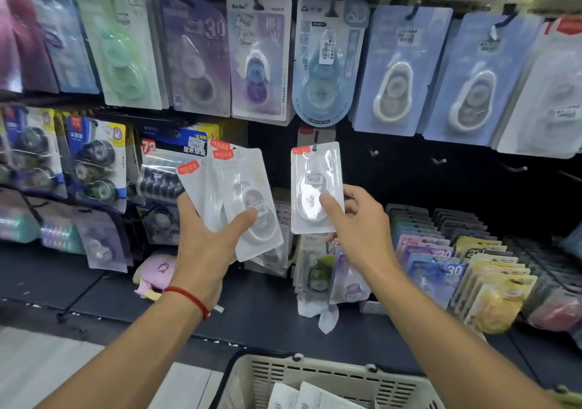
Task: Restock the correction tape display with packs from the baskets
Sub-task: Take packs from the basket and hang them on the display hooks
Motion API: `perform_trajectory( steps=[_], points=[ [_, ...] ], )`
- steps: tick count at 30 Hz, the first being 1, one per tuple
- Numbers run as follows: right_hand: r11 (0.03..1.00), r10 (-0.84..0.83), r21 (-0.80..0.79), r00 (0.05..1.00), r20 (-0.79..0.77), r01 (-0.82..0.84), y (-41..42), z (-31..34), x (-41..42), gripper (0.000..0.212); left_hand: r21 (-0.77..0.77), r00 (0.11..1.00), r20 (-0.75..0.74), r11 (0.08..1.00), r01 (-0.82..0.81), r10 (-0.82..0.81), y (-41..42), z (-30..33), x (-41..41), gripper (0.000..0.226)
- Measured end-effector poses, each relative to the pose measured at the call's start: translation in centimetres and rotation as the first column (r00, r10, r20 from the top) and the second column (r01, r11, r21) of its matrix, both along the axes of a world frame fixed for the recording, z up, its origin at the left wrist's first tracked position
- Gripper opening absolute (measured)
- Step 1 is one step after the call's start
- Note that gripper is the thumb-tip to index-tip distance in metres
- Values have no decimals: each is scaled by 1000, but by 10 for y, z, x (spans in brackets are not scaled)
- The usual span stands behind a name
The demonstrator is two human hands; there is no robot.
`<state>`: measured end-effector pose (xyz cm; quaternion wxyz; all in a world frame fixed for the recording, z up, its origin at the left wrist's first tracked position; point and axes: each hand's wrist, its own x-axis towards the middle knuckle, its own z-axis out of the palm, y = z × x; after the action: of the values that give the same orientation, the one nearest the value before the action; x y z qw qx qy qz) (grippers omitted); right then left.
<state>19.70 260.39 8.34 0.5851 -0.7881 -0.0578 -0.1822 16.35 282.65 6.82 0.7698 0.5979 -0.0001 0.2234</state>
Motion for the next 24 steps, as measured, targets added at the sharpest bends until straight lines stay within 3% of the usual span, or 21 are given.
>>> perform_trajectory(
  steps=[2,4,7,9,13,17,24],
  points=[
    [958,-99,-278,989,-111,64,-3,-4,-3,67,13,1000,-2,1000,10,-10,0,-1,0,81],
    [908,-117,-417,985,-129,53,-2,-11,-11,57,11,999,-8,999,43,-43,-3,-2,0,81],
    [963,137,-205,972,-193,-177,6,-19,-30,25,-36,986,-39,987,158,-159,-12,-10,0,79],
    [957,270,-42,932,-242,-288,11,-25,-39,15,-39,976,-55,977,211,-213,-18,-15,-1,79],
    [952,305,93,915,-263,-290,12,-30,-47,22,-98,953,-65,952,290,-297,-22,-18,-2,80],
    [937,316,210,932,-179,-278,3,-28,-44,20,-150,937,-32,929,339,-347,-20,-19,3,68],
    [977,158,153,985,-65,-147,-13,-19,-27,14,-41,999,-7,998,48,-49,-15,-23,13,73]
  ],
)
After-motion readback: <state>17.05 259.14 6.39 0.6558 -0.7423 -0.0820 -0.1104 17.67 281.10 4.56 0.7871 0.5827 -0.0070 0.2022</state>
